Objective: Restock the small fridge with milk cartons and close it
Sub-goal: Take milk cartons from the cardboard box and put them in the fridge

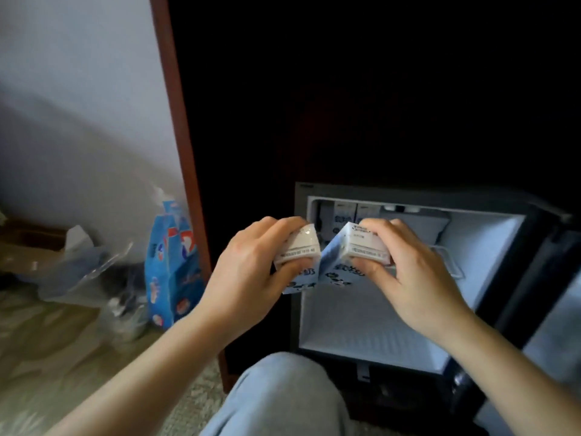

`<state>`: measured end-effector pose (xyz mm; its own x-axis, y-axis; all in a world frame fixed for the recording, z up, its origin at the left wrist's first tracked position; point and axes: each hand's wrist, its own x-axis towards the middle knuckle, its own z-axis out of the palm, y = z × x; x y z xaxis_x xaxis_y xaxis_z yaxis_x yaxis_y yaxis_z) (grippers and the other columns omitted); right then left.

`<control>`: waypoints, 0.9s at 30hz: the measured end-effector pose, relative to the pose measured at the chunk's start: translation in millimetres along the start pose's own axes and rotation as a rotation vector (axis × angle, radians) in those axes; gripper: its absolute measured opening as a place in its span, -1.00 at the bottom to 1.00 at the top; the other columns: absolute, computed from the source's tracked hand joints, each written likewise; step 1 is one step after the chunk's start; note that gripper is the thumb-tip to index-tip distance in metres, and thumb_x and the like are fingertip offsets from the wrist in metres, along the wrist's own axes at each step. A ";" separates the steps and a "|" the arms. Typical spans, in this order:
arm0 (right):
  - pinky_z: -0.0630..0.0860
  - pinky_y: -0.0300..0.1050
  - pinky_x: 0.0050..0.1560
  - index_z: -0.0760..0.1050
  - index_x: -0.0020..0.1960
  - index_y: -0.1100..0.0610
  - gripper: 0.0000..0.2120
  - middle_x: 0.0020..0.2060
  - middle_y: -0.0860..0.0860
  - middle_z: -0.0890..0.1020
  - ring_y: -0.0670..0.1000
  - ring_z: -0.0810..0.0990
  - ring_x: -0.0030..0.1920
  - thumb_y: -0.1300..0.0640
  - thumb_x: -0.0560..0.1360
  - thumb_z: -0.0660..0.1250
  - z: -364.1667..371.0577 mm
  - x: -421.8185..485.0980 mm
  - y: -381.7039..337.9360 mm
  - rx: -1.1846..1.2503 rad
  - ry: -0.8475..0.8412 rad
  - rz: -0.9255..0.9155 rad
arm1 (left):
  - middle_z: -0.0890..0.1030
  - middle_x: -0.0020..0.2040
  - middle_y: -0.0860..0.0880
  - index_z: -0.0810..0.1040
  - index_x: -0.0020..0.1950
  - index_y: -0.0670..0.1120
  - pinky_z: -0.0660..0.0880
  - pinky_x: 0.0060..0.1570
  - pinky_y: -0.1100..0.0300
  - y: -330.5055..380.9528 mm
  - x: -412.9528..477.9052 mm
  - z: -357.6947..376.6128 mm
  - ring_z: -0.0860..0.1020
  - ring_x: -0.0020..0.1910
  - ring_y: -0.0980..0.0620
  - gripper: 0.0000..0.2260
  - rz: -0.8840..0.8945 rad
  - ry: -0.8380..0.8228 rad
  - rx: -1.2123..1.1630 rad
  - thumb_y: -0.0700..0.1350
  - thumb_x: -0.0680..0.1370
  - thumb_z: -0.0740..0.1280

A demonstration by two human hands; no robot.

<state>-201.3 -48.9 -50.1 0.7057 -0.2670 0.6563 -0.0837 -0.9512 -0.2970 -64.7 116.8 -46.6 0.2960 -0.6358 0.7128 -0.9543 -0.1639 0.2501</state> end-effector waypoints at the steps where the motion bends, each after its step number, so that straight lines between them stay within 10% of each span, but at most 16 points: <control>1: 0.52 -0.03 -0.17 0.41 0.27 0.04 -0.50 0.03 -0.11 0.47 0.00 0.55 -0.09 -0.21 0.44 0.15 -3.3 0.8 8.5 -0.019 0.004 0.028 | 0.54 -0.04 0.03 0.42 0.25 0.00 0.51 -0.16 0.07 3.6 8.6 11.1 0.52 -0.11 0.00 -0.61 0.023 0.003 0.018 0.12 0.47 0.21; 9: 0.58 0.04 -0.18 0.43 0.27 0.11 -0.60 0.10 0.02 0.53 0.09 0.60 -0.07 0.04 0.47 0.35 3.1 -0.8 91.5 -0.070 0.104 0.239 | 0.58 -0.04 -0.05 0.47 0.27 -0.04 0.46 -0.22 0.13 12.2 63.8 106.3 0.56 -0.11 -0.10 -0.58 0.034 -0.051 0.059 -0.07 0.43 0.44; 16: 0.56 0.04 -0.16 0.45 0.28 0.09 -0.59 0.15 0.03 0.52 0.18 0.62 -0.05 0.07 0.46 0.40 18.4 2.9 143.7 -0.197 0.057 0.282 | 0.49 0.18 -0.02 0.36 0.38 0.03 0.47 -0.05 0.04 4.8 88.8 173.5 0.45 0.20 -0.06 -0.59 0.031 -0.192 -0.017 0.00 0.54 0.30; 27: 0.56 0.05 -0.17 0.43 0.29 0.09 -0.60 0.14 0.05 0.52 0.18 0.61 -0.04 0.07 0.48 0.38 35.6 11.3 193.6 -0.264 0.036 0.328 | 0.38 0.28 -0.03 0.35 0.37 -0.02 0.50 0.00 0.04 3.6 111.2 235.8 0.54 0.09 -0.13 -0.66 -0.026 -0.290 -0.233 -0.06 0.60 0.21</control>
<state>-184.5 -230.5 -124.9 0.5866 -0.5634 0.5819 -0.4807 -0.8204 -0.3097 -45.3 -132.4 -121.0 0.2636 -0.8267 0.4971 -0.9015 -0.0277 0.4319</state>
